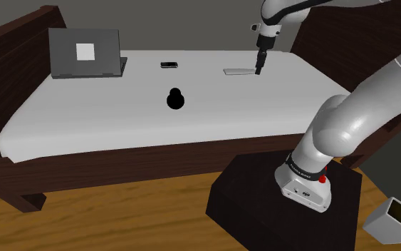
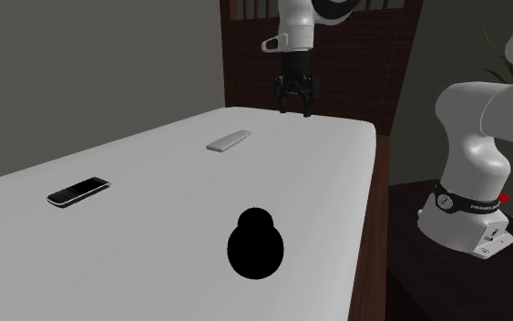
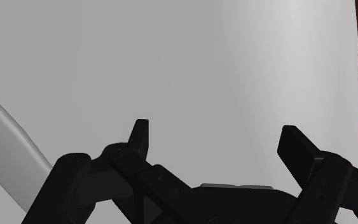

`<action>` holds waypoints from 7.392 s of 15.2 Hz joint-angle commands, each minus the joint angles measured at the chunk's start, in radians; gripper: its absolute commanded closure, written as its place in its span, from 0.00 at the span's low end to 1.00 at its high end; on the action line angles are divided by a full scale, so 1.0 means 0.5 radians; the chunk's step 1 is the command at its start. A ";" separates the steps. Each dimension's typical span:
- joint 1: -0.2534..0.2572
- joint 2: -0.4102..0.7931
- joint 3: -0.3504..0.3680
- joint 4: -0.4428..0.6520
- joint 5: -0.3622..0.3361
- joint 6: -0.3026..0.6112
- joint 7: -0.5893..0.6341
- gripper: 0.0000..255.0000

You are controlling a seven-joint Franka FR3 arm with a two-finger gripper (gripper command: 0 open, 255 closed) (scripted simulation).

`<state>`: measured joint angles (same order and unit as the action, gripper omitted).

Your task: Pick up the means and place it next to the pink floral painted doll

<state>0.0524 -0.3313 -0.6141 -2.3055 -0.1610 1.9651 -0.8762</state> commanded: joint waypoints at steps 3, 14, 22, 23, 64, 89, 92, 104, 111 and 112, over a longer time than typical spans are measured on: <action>0.068 0.343 -0.185 0.200 0.148 0.130 -0.409 0.00; -0.207 1.422 -0.190 1.038 0.892 0.156 -1.492 0.00; -0.419 1.794 -0.044 1.390 1.071 0.159 -1.735 0.00; -0.421 1.805 -0.038 1.379 1.080 0.179 -1.740 0.00; -0.406 1.650 -0.110 1.633 0.962 -0.200 -1.661 1.00; 0.192 1.126 -0.062 1.306 0.628 -0.270 -0.994 1.00; 0.300 1.062 -0.018 1.239 0.584 -0.247 -0.841 1.00; 0.643 1.006 0.190 1.200 0.521 -0.227 -0.281 1.00; 0.802 1.112 0.308 1.344 0.550 -0.264 0.001 1.00; 0.822 1.135 0.324 1.375 0.557 -0.272 0.038 1.00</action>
<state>0.4502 0.2214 -0.4626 -1.6366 0.1128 1.8321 -0.8830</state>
